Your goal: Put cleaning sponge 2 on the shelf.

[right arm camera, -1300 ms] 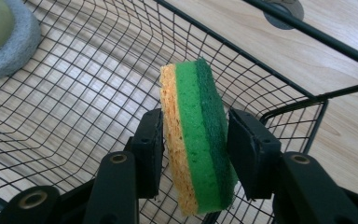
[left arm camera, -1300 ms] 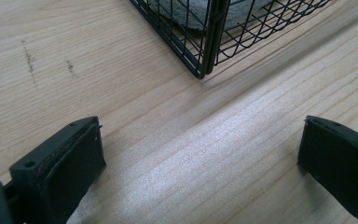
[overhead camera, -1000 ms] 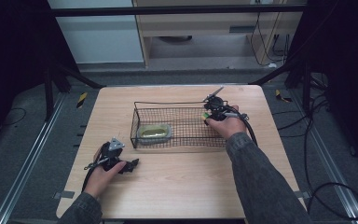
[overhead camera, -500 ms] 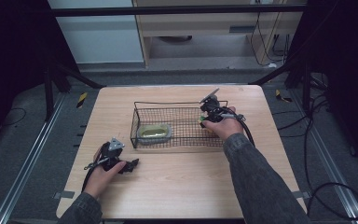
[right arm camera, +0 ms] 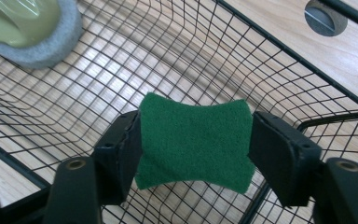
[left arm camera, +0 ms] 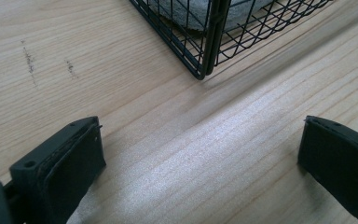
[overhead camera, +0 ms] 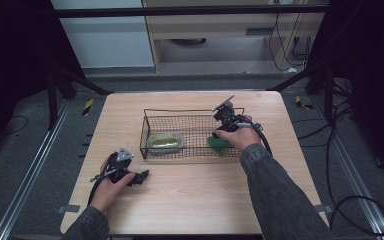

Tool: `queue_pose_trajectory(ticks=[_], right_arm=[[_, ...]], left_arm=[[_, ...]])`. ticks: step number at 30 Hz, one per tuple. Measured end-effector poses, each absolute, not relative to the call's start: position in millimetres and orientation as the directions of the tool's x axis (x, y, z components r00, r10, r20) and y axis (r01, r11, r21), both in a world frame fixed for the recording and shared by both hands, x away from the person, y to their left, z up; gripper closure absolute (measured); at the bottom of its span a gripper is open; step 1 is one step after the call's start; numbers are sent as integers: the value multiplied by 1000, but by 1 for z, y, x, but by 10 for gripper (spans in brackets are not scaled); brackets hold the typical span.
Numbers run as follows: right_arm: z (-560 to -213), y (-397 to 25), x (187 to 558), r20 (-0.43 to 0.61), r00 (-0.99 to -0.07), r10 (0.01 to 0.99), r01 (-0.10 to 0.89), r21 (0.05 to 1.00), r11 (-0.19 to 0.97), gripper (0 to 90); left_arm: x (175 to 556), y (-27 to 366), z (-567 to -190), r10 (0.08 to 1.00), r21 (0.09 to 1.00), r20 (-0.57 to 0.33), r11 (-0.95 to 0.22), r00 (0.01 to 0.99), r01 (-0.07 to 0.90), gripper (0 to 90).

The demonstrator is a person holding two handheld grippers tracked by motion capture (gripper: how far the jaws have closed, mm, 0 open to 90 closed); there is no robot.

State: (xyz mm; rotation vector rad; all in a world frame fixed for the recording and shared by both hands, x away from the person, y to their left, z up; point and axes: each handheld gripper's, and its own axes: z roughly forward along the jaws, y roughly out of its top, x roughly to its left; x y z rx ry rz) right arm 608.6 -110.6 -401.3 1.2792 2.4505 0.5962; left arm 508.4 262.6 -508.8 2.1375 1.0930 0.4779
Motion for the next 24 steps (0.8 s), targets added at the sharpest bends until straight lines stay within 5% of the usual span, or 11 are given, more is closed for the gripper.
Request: queue_pose_trajectory(ticks=[15, 24], right_arm=[[-388, -126, 597, -33, -526, 850, 676, 591, 441, 132], [-378, -145, 591, -33, -504, 863, 645, 650, 402, 95]], left_arm=[[509, 263, -508, 812, 710, 22, -424, 584, 563, 0], [509, 263, -508, 812, 710, 22, -424, 584, 563, 0]])
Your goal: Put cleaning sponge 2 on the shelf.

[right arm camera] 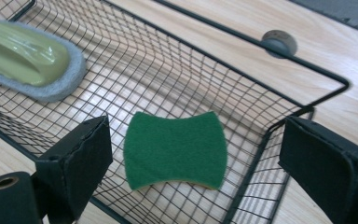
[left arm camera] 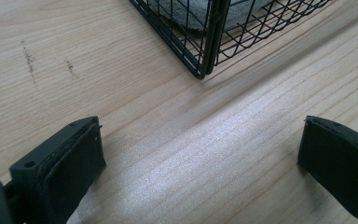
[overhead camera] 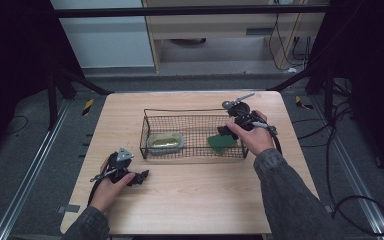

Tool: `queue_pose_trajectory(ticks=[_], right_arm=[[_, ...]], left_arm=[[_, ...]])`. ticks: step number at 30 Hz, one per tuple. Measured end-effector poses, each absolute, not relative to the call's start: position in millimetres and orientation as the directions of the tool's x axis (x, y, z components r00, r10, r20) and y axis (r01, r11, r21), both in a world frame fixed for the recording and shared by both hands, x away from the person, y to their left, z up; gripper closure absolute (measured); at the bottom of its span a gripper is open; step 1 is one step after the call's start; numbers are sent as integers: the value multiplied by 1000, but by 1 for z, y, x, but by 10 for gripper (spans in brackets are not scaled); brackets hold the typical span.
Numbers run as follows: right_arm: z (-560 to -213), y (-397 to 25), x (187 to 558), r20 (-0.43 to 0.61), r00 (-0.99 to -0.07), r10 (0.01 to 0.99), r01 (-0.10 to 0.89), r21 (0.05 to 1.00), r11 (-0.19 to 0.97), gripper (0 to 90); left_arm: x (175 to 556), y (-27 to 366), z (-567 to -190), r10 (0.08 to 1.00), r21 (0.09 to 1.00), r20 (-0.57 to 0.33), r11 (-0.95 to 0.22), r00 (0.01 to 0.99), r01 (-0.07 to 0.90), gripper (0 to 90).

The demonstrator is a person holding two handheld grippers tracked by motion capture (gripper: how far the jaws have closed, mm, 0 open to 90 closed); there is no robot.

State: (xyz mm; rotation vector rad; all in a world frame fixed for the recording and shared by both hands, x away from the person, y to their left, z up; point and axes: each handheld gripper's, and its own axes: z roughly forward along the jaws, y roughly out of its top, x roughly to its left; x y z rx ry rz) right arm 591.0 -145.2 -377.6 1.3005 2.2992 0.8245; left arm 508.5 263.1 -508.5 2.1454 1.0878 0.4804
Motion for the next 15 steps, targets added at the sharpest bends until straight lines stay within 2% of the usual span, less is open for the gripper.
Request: queue_pose_trajectory(ticks=[15], right_arm=[[-377, -192, 578, -26, -445, 895, 638, 692, 338, 117]], left_arm=[[509, 263, -508, 812, 710, 22, -423, 583, 563, 0]])
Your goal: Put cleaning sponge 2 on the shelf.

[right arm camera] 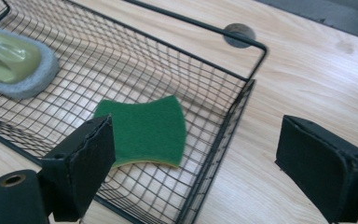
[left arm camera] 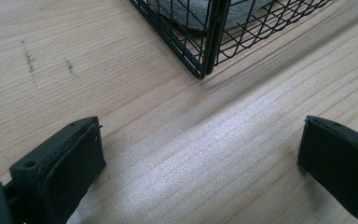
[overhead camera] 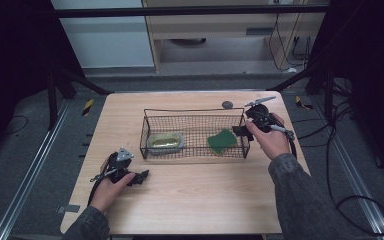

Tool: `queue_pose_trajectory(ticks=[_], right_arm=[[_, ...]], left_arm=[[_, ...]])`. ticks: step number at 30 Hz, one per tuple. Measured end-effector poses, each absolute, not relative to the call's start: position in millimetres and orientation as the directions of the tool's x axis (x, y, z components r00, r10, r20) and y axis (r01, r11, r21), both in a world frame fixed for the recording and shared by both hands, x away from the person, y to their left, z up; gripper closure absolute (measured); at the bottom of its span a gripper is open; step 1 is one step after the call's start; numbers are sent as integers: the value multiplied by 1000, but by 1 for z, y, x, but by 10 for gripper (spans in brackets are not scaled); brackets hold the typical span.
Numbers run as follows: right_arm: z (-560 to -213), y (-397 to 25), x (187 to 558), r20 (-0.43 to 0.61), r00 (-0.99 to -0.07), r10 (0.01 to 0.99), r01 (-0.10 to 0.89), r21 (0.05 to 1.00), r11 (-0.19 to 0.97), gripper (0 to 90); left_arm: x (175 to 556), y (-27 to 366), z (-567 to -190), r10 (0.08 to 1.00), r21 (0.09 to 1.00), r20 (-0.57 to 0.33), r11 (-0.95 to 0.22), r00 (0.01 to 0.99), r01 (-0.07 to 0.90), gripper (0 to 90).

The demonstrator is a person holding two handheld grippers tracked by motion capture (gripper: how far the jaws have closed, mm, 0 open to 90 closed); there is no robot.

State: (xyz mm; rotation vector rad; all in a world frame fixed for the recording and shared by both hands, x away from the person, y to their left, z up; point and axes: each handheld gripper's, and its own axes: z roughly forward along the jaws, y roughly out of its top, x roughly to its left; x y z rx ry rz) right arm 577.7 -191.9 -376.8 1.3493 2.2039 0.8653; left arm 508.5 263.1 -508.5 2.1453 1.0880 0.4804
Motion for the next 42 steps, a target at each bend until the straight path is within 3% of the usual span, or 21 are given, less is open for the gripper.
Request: queue_pose_trajectory(ticks=[20, 42], right_arm=[[-384, -243, 551, -54, -388, 920, 569, 772, 285, 106], [-426, -285, 513, 10, -302, 953, 598, 781, 182, 94]], left_arm=[[509, 263, -508, 812, 710, 22, -424, 584, 563, 0], [509, 263, -508, 812, 710, 22, -424, 584, 563, 0]])
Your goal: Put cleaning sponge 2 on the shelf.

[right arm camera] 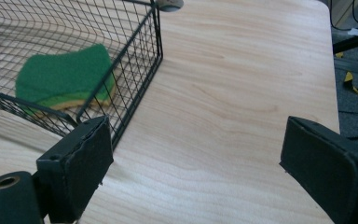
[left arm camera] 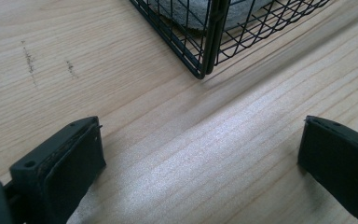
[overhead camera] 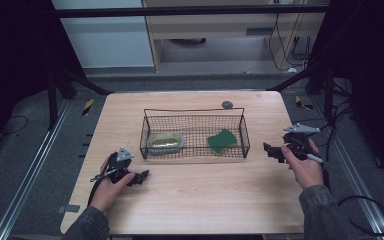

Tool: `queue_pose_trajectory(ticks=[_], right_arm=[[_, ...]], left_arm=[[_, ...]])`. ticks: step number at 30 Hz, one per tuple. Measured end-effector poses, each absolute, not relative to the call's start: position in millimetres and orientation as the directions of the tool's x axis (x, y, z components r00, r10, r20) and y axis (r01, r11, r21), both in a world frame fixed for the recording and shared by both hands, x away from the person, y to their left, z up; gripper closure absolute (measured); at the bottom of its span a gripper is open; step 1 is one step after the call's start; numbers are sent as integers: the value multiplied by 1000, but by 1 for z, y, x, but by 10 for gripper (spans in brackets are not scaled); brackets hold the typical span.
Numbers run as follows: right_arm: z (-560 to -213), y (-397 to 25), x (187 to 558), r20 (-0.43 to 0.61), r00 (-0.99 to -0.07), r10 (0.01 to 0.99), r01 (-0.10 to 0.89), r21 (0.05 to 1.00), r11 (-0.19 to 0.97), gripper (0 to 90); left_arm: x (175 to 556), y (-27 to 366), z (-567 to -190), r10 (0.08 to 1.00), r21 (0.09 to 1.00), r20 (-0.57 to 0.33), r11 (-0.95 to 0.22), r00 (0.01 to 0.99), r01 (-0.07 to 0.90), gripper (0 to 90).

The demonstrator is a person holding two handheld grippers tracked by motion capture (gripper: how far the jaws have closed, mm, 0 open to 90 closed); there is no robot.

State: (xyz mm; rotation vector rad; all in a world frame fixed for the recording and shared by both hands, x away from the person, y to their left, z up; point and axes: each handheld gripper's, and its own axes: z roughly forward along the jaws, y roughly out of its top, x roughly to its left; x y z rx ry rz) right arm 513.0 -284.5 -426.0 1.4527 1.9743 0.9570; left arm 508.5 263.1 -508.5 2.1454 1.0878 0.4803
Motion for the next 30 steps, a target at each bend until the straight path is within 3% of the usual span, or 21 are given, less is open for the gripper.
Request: queue_pose_trajectory(ticks=[15, 30], right_arm=[[-475, -291, 523, 60, -251, 966, 681, 720, 133, 134], [-500, -283, 560, 95, -163, 982, 678, 734, 42, 140]], left_arm=[[509, 263, -509, 812, 710, 22, -423, 583, 563, 0], [509, 263, -508, 812, 710, 22, -424, 584, 563, 0]])
